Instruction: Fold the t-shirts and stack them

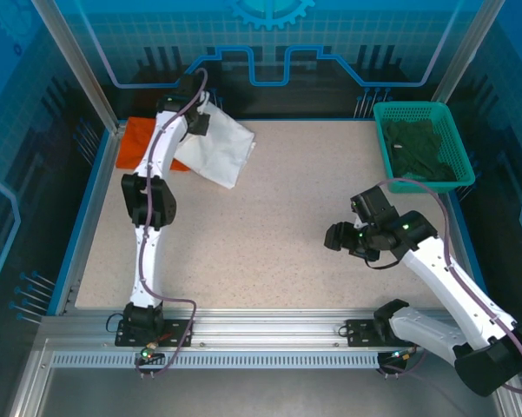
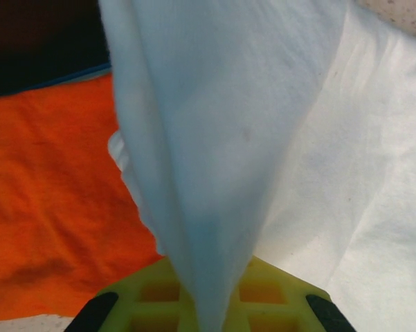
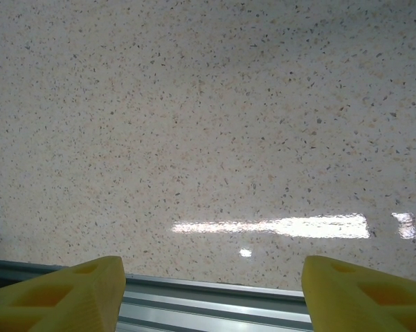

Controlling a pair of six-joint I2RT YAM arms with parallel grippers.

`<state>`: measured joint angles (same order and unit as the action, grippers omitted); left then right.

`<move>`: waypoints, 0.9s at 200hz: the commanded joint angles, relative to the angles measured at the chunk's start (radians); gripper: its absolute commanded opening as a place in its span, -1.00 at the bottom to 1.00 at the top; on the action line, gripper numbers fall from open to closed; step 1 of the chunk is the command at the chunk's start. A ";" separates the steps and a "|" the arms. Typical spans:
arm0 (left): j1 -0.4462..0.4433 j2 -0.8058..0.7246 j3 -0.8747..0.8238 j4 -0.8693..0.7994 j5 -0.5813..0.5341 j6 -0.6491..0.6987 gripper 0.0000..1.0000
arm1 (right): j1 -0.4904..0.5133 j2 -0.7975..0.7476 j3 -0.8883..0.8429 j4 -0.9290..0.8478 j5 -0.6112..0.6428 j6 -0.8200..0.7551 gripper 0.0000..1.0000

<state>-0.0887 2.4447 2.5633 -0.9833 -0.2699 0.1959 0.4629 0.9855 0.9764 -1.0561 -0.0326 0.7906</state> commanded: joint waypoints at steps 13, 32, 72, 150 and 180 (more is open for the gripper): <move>0.049 -0.119 0.051 0.025 -0.013 0.030 -1.00 | 0.024 0.013 0.029 -0.020 0.016 0.019 0.39; 0.058 -0.136 0.049 0.025 0.004 0.032 -1.00 | 0.030 0.027 0.037 -0.015 0.017 0.019 0.39; 0.061 -0.151 0.043 0.025 -0.006 0.043 -1.00 | 0.055 0.058 0.054 -0.003 0.025 0.021 0.39; 0.136 -0.169 -0.003 0.045 0.019 0.054 -1.00 | 0.066 0.083 0.071 -0.008 0.029 0.010 0.39; 0.191 -0.139 -0.005 0.059 0.053 0.067 -1.00 | 0.066 0.102 0.085 -0.025 0.025 -0.003 0.39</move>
<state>0.0437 2.3436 2.5622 -0.9749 -0.2451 0.2398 0.5171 1.0740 1.0260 -1.0550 -0.0208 0.7956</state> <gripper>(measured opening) 0.100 0.696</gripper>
